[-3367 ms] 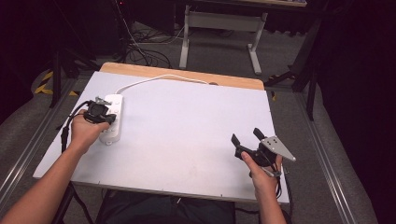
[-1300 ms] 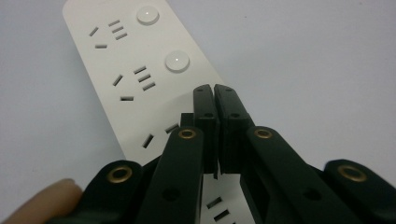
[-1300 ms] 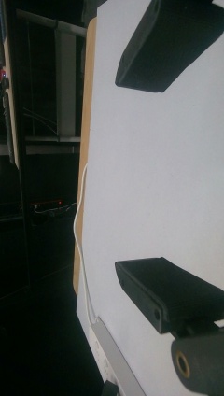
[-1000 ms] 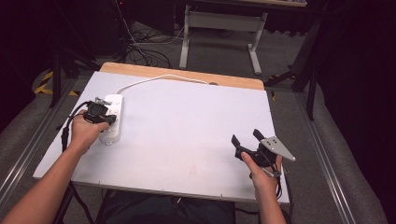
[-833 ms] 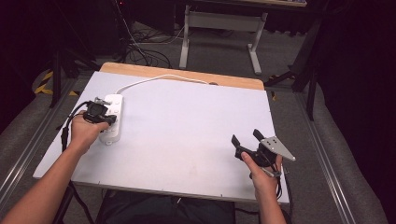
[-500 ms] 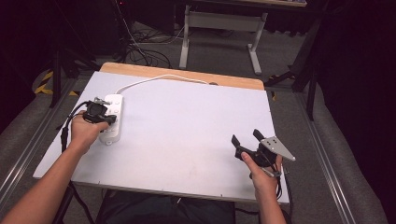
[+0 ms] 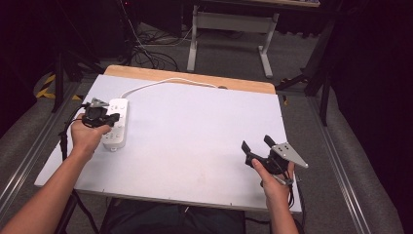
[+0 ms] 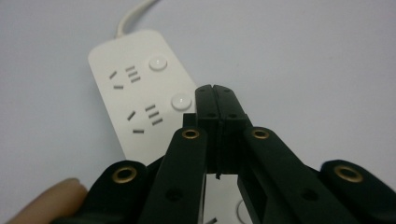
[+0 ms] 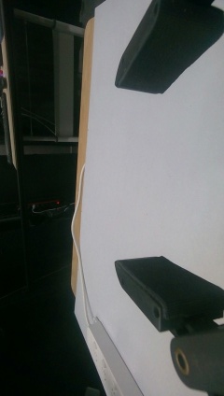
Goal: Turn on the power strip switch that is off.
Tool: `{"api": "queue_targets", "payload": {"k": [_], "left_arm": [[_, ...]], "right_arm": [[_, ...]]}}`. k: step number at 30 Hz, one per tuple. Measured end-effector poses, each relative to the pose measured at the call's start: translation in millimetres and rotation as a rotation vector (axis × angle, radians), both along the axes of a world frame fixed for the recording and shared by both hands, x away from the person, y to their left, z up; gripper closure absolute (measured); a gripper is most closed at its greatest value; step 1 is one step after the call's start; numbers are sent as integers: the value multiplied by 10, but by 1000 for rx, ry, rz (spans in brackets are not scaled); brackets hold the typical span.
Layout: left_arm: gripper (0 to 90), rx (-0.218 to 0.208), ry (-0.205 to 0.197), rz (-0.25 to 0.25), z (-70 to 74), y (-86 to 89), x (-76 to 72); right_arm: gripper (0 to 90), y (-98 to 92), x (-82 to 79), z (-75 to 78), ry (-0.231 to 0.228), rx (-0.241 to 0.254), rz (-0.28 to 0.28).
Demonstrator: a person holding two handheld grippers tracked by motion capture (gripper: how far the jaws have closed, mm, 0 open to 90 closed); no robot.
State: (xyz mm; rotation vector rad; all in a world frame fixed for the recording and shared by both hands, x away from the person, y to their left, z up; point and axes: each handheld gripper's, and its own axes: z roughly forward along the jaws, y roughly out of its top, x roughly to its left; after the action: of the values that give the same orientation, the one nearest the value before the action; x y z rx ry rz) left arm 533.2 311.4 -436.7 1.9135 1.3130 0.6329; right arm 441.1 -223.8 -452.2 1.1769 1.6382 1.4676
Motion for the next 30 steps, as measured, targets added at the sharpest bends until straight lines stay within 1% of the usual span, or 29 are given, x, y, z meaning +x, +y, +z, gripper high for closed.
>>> {"api": "queue_targets", "payload": {"k": [2,5,7,8,10,11,12,14,15,16,18,20,24,30], "left_arm": [[900,-10,-46,6,23,9,-23],[900,-29,-93,29,56,30,-58],[900,-16,-130,48,72,29,-83],[900,2,-149,52,78,35,-91],[899,2,-180,65,84,39,-107],[898,2,-205,75,92,44,-120],[893,2,-205,75,92,44,-120],[882,9,-221,73,96,42,-133],[846,12,-226,69,100,44,-139],[846,14,-229,69,101,42,-142],[779,22,-230,63,103,42,-146],[749,24,-235,63,106,41,-152],[740,22,-247,72,116,50,-165],[712,19,-264,105,130,75,-184]], "right_arm": [[116,-1,1,-2,1,-1,0],[120,-1,2,-3,3,0,1],[120,-2,2,-5,4,-1,1],[120,-4,3,-5,5,1,0],[120,-4,3,-5,5,1,-1],[120,-5,3,-6,5,2,-2],[120,-5,3,-6,5,2,-2],[120,-6,3,-6,6,1,-2],[120,-7,4,-6,6,3,-2],[120,-7,4,-6,6,3,-2],[120,-6,3,-6,6,3,-2],[120,-7,3,-5,7,2,-2],[120,-8,3,-6,8,3,-2],[120,-8,2,-6,9,3,-2]]}}
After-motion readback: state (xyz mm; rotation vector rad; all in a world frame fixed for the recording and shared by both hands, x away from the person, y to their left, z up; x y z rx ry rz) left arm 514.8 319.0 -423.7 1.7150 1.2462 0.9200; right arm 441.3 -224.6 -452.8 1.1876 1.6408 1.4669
